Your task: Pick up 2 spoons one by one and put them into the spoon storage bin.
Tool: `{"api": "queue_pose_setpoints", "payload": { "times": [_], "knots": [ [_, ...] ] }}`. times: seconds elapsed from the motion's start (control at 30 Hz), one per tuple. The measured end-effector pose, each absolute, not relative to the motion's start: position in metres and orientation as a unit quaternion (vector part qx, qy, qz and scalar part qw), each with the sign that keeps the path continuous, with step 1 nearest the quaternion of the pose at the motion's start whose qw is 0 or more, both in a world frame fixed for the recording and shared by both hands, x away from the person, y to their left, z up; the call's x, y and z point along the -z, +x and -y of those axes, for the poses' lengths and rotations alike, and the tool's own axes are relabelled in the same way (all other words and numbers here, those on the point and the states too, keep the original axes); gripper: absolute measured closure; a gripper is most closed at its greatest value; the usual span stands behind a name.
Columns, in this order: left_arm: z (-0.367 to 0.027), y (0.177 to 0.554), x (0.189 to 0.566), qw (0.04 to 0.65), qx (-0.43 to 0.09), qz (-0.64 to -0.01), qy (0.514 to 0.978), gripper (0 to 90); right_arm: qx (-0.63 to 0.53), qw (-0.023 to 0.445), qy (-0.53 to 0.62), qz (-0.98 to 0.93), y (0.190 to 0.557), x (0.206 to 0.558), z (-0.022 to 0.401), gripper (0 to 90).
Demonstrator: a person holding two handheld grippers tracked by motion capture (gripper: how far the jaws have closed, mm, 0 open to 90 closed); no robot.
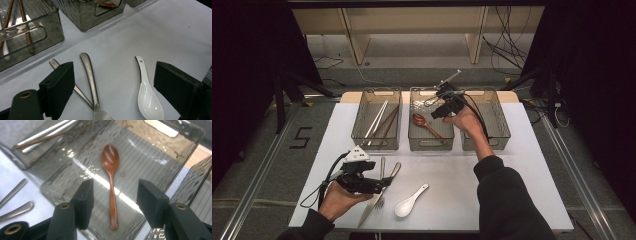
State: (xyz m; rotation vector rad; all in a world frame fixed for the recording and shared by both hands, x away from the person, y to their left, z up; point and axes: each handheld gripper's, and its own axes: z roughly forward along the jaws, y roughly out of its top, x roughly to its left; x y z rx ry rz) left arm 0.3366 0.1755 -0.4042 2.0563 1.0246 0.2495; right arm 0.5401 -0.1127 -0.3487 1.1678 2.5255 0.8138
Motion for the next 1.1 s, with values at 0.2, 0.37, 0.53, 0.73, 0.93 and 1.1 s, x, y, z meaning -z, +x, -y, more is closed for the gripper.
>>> {"api": "queue_pose_setpoints", "payload": {
  "times": [0.2,0.37,0.53,0.73,0.93,1.1],
  "knots": [
    [-0.174,0.336,0.404,0.4,-0.099,-0.406,0.816,16.4,-0.308,0.123,0.386,-0.861,0.52,0.337,0.127,42.3],
    [-0.174,0.337,0.404,0.398,-0.099,-0.405,0.817,16.4,-0.319,0.12,0.387,-0.857,0.504,0.336,0.137,39.2],
    [-0.175,0.337,0.405,0.398,-0.095,-0.407,0.816,16.4,-0.328,0.123,0.381,-0.855,0.49,0.339,0.149,37.4],
    [-0.174,0.337,0.405,0.398,-0.091,-0.409,0.816,16.3,-0.344,0.126,0.382,-0.849,0.471,0.341,0.165,36.3],
    [-0.174,0.338,0.404,0.396,-0.092,-0.41,0.816,16.2,-0.353,0.121,0.378,-0.848,0.447,0.344,0.174,35.2],
    [-0.175,0.338,0.404,0.397,-0.093,-0.411,0.815,16.2,-0.337,0.097,0.378,-0.857,0.431,0.35,0.181,33.4]
  ]
}}
